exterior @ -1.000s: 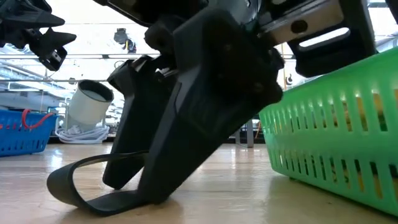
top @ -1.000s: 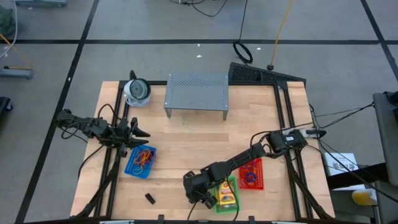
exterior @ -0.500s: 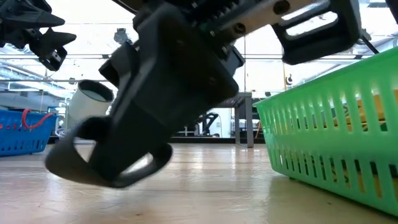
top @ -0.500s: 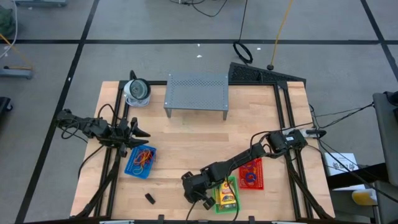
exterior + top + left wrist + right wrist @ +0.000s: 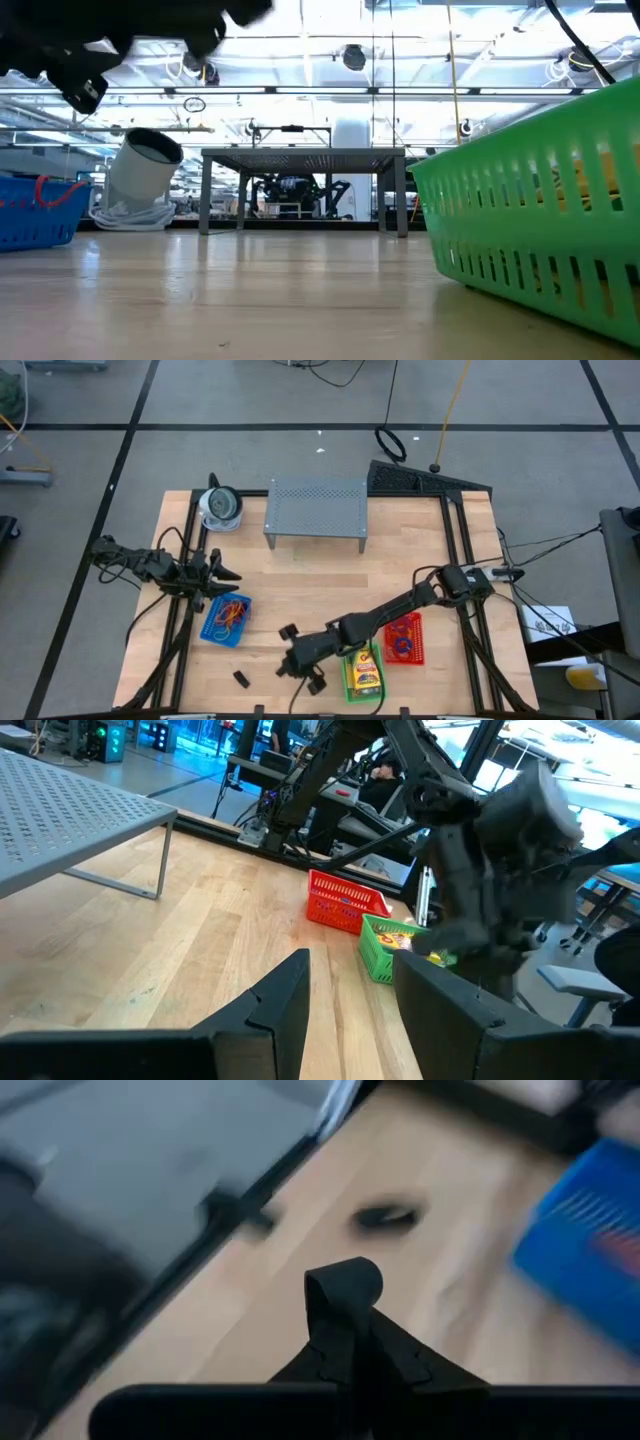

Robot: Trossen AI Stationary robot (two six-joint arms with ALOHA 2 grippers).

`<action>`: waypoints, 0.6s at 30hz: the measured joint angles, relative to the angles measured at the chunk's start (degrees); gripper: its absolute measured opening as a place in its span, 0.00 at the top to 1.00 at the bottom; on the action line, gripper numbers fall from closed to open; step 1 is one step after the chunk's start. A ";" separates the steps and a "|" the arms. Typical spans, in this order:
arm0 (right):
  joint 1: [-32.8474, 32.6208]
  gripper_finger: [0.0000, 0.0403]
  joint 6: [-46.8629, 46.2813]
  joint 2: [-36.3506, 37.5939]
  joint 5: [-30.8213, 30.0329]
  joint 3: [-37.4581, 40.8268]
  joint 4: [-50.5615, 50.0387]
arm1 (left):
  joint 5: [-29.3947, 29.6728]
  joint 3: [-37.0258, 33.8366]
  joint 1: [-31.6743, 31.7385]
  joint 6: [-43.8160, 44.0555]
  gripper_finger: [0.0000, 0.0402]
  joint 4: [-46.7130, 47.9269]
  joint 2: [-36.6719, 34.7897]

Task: Pick & Place Office Desk Supplies
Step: Put the black rubber band into the blue bin

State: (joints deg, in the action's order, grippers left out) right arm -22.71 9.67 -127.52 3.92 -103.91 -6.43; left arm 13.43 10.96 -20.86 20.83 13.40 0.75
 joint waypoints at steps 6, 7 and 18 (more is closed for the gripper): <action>1.87 1.00 0.05 3.02 -6.34 -0.12 7.79 | 0.00 0.00 0.01 0.01 0.62 -0.03 -0.02; 2.31 1.00 -0.25 3.06 -7.09 -0.12 9.28 | 0.00 0.01 0.01 0.01 0.62 -0.02 -0.02; 7.55 1.00 -2.35 2.96 -6.97 -0.03 28.09 | 0.03 0.00 0.00 0.01 0.62 0.00 0.00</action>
State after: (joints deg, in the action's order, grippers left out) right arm -15.17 7.33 -124.57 -3.05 -103.94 21.66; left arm 13.45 10.96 -20.85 20.84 13.39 0.75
